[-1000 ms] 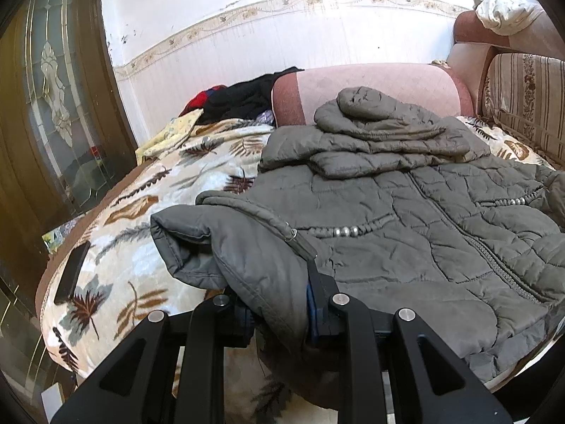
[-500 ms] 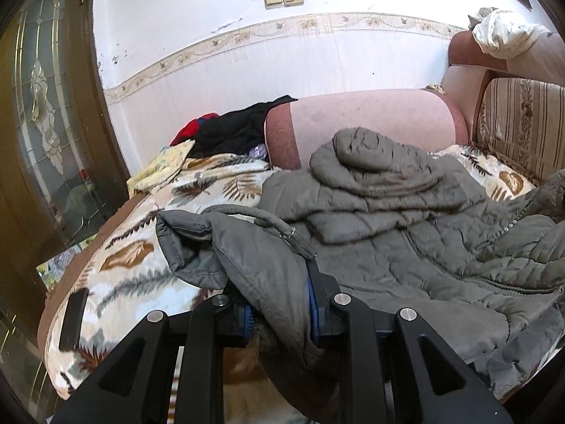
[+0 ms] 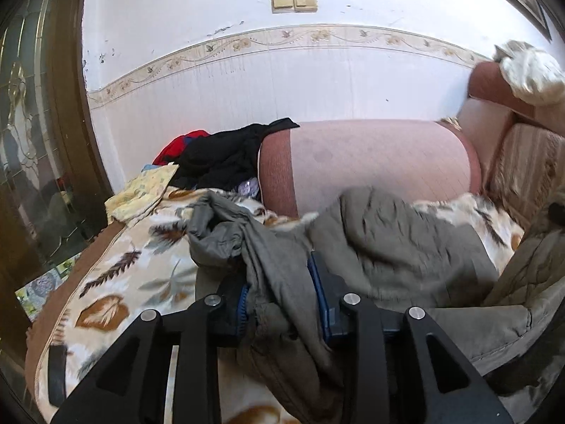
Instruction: Fold large clothes
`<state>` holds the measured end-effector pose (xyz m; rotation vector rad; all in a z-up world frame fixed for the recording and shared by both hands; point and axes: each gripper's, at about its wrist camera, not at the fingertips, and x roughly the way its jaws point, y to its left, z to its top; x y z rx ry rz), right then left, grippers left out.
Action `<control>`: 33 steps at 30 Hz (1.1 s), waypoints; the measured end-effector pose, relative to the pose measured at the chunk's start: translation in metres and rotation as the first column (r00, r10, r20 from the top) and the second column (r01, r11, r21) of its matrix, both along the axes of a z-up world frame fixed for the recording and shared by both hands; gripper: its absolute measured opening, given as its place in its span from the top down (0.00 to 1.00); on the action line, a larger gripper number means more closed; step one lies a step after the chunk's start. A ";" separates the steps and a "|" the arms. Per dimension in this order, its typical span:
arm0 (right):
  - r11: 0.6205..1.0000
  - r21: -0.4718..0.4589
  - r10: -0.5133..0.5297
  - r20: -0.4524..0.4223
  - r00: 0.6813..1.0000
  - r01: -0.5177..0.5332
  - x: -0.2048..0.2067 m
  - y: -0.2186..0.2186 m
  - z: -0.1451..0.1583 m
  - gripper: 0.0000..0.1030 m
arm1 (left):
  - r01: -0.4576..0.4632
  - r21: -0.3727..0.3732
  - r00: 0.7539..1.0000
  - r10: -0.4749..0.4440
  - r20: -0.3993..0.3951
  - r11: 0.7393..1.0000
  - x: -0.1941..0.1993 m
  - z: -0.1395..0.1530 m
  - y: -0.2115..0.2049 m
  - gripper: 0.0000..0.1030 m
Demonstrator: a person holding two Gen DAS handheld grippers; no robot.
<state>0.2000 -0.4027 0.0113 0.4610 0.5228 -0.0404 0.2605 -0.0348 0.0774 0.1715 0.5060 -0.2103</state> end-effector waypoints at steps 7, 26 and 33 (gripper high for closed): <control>0.991 0.125 -0.025 -0.136 0.990 0.042 0.133 -0.032 -0.047 0.81 | -0.075 -0.025 0.997 0.075 -0.028 0.997 0.116 -0.007 -0.022 0.32; 0.936 0.349 -0.015 -0.106 0.994 0.052 0.139 -0.096 -0.094 0.28 | 0.154 -0.021 0.988 -0.154 -0.031 0.988 0.120 -0.059 -0.092 0.29; 0.984 0.166 0.113 -0.347 0.931 -0.058 0.139 -0.058 -0.146 0.58 | 0.081 0.200 0.972 -0.033 -0.231 0.976 0.203 -0.139 -0.180 0.28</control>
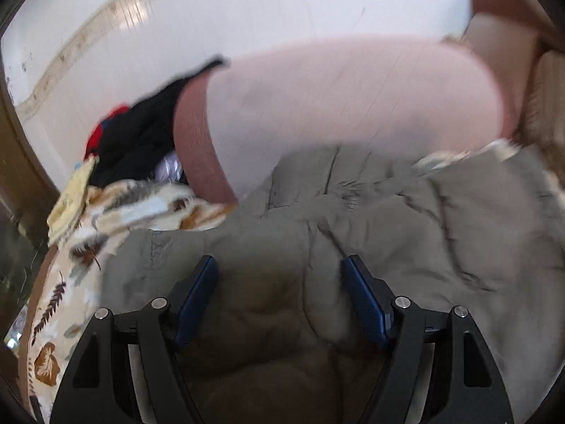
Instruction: Fold large clothes
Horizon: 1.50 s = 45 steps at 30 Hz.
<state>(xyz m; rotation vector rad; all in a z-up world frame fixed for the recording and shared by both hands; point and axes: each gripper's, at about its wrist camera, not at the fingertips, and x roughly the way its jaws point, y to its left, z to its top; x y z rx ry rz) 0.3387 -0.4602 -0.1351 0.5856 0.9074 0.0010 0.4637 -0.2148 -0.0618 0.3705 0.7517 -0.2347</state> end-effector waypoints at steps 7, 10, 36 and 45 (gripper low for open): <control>0.999 -0.016 -0.045 0.099 0.994 0.047 -0.055 0.014 0.028 0.58 | 0.012 -0.067 1.000 -0.013 -0.006 0.998 -0.004 0.014 0.012 0.28; 0.999 -0.002 -0.043 0.183 0.982 0.044 -0.110 0.031 0.037 0.58 | 0.074 -0.134 0.996 -0.066 0.059 0.988 -0.057 0.035 0.033 0.28; 0.999 0.037 -0.025 0.110 0.994 0.021 -0.235 0.074 0.026 0.58 | -0.050 -0.113 0.998 0.055 0.041 0.992 -0.213 0.006 0.170 0.28; 1.000 0.005 0.021 0.116 0.993 -0.022 -0.218 0.095 0.030 0.57 | -0.127 -0.171 0.991 0.131 0.011 0.977 -0.200 0.012 0.187 0.28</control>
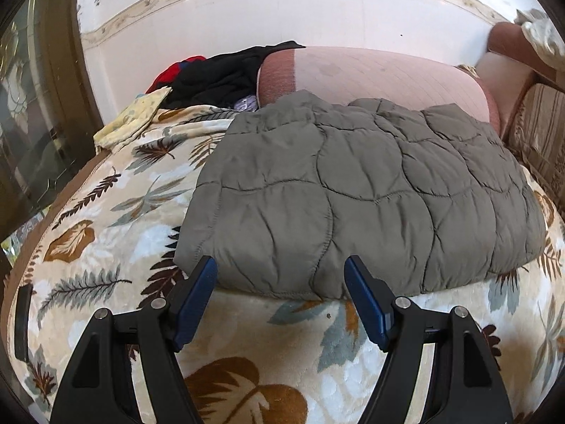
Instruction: Fold large clothes
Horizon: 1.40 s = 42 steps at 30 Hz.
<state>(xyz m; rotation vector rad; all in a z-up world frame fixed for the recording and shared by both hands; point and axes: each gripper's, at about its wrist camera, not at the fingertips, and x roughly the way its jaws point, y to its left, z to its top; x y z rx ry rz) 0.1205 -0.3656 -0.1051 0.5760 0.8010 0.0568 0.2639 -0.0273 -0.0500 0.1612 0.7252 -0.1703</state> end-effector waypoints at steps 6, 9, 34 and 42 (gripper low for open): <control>0.999 0.040 0.003 -0.004 1.000 -0.003 0.002 -0.003 -0.004 0.56 | 0.003 0.019 1.000 -0.003 0.000 1.000 0.001 -0.003 -0.007 0.28; 0.999 0.042 -0.002 0.000 1.000 0.002 0.007 -0.004 -0.003 0.56 | 0.002 0.025 1.000 -0.002 0.003 1.000 0.002 -0.003 -0.011 0.28; 0.993 -0.095 0.066 -0.118 0.991 -0.077 0.149 0.015 -0.046 0.56 | -0.020 0.143 0.999 0.024 -0.031 0.990 0.070 -0.042 -0.027 0.26; 0.997 -0.068 0.028 -0.073 0.997 -0.033 0.133 0.000 -0.027 0.56 | -0.066 0.085 0.997 0.062 0.054 0.994 0.052 -0.012 -0.011 0.27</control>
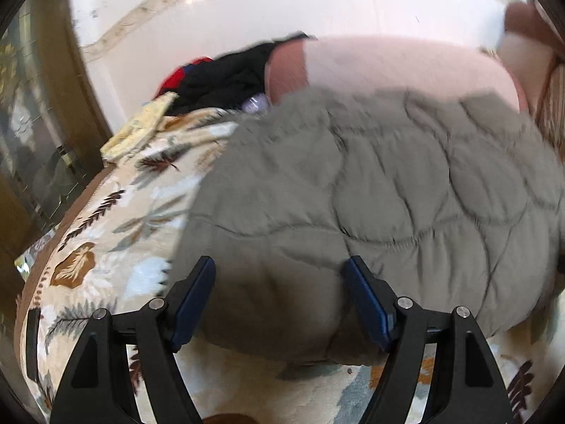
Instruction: Fold large clothes
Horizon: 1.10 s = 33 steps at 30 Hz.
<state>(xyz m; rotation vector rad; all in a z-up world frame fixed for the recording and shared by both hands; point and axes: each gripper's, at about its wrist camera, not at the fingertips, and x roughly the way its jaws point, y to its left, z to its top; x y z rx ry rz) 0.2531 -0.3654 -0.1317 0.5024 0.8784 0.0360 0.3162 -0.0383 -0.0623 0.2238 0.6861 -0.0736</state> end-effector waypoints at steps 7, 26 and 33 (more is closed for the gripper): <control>0.992 -0.044 -0.116 0.031 0.993 0.117 -0.009 -0.019 0.007 0.56 | -0.081 0.012 0.995 0.081 0.052 0.997 -0.001 0.012 0.021 0.27; 0.996 -0.071 -0.047 0.101 0.994 0.055 0.008 0.025 0.017 0.56 | 0.033 0.018 0.997 -0.034 0.067 0.999 -0.011 0.007 -0.009 0.27; 0.999 -0.041 -0.022 0.031 0.999 0.023 0.023 0.030 0.000 0.53 | 0.043 0.031 0.995 -0.040 -0.086 0.999 0.008 -0.021 -0.011 0.24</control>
